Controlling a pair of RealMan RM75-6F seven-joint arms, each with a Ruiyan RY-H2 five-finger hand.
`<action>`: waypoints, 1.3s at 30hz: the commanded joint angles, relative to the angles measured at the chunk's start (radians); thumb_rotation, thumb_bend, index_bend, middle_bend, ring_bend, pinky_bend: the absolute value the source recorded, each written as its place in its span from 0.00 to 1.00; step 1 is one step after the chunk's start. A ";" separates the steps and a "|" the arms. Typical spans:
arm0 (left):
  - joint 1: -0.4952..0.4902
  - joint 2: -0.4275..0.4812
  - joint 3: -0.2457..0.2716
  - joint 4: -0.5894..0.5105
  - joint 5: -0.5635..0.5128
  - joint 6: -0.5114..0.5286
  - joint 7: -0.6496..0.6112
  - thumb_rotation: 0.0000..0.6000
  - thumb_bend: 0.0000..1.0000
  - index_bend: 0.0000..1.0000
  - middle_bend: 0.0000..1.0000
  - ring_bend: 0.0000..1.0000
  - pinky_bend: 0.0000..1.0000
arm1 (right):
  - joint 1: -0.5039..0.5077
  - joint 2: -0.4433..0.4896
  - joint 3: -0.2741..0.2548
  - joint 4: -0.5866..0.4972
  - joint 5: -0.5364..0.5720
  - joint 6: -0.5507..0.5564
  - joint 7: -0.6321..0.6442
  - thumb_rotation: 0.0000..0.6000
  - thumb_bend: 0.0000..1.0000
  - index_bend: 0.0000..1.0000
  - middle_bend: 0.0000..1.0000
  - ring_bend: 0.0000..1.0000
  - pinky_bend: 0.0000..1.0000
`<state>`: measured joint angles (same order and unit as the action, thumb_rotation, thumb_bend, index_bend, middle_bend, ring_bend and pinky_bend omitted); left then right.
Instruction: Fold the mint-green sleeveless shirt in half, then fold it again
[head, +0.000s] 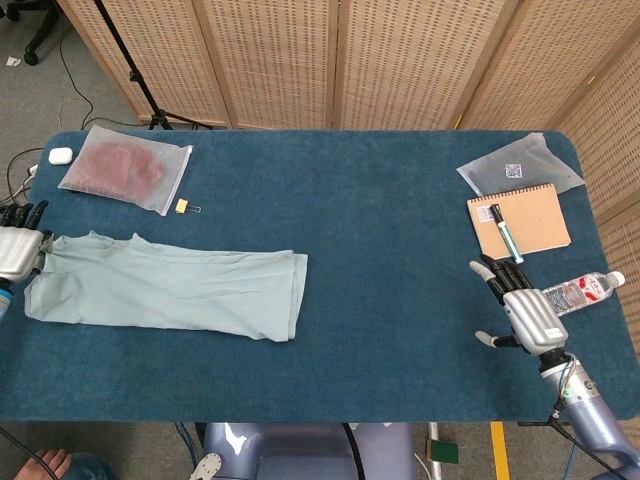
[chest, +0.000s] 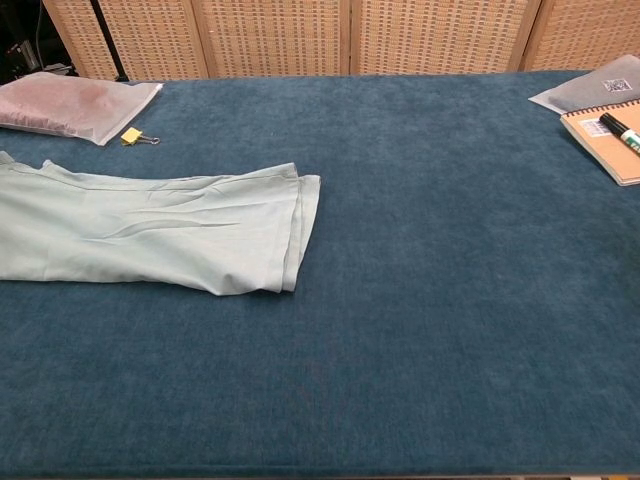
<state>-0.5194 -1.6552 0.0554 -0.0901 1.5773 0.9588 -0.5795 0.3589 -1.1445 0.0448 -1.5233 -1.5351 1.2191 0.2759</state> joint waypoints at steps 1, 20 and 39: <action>0.012 0.006 -0.006 -0.022 0.000 0.121 -0.058 1.00 0.52 0.78 0.00 0.00 0.00 | -0.001 0.002 0.000 -0.001 -0.001 0.003 0.003 1.00 0.00 0.00 0.00 0.00 0.00; -0.090 -0.015 0.003 -0.126 0.060 0.551 -0.081 1.00 0.52 0.79 0.00 0.00 0.00 | -0.005 0.019 0.002 -0.006 -0.012 0.018 0.040 1.00 0.00 0.00 0.00 0.00 0.00; -0.257 -0.104 0.069 -0.279 0.171 0.505 0.175 1.00 0.52 0.79 0.00 0.00 0.00 | -0.032 0.012 0.030 0.010 0.008 0.089 -0.042 1.00 0.00 0.00 0.00 0.00 0.00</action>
<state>-0.7697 -1.7532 0.1197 -0.3611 1.7422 1.4713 -0.4150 0.3272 -1.1319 0.0745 -1.5135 -1.5271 1.3068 0.2357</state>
